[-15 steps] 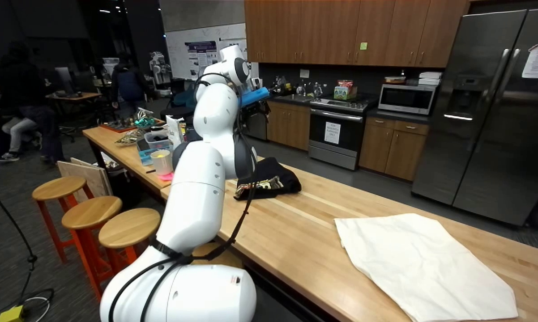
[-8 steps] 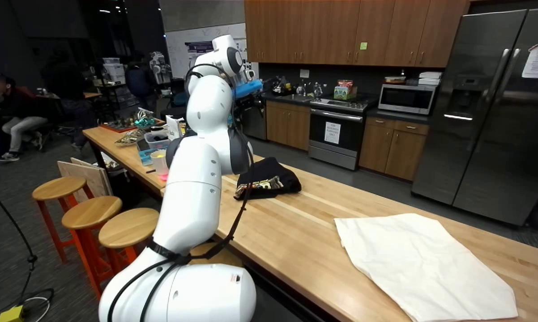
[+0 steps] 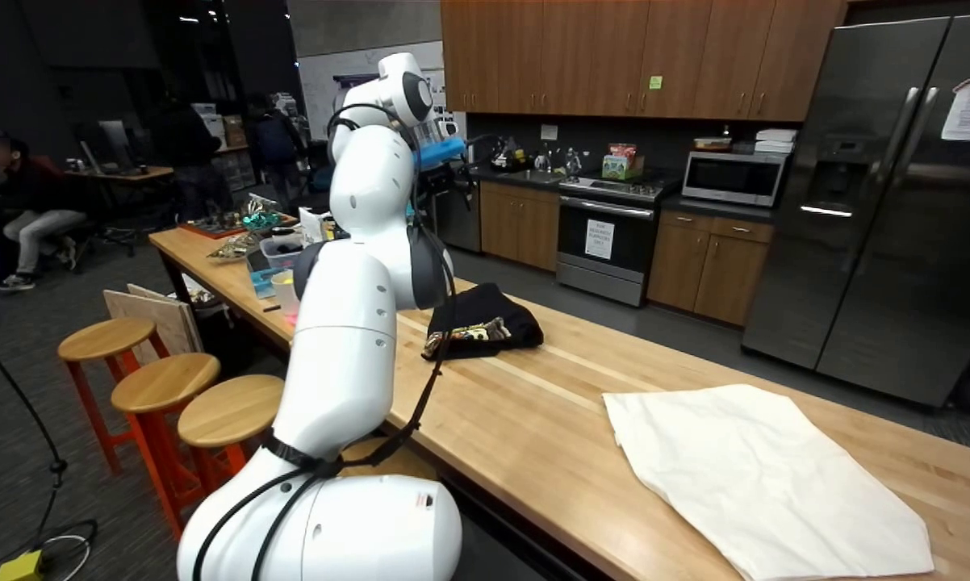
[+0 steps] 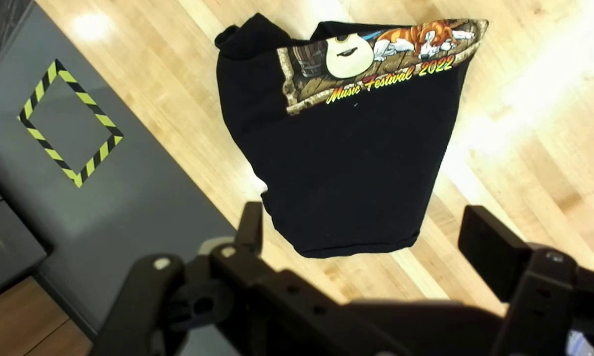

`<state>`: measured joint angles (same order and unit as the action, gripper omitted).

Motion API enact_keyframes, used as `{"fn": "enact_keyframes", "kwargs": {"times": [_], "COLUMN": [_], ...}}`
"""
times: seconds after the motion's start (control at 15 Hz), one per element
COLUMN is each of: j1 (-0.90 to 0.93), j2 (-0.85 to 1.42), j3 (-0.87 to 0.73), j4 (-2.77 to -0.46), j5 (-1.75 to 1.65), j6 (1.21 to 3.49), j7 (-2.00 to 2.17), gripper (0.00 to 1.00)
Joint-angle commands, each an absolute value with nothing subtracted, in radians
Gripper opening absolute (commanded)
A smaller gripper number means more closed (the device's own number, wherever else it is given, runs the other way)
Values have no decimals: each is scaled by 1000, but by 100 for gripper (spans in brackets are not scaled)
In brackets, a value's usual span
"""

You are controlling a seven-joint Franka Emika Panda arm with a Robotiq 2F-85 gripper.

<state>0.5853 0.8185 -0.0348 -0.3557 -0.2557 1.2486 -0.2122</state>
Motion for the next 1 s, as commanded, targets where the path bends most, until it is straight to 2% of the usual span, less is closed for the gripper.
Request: {"fn": "enact_keyframes", "kwargs": {"times": [0.0,0.2,0.93], "j1": [582,558,573], "j2": [772,761,792], "j3": [-44,-42,-32], "j4": [-390,-398,-393], "j5": [-265,-262,-260], "j6": [1174,1107,1161], "j7": [-190,-219,-201], "gripper": [100,100,100]}}
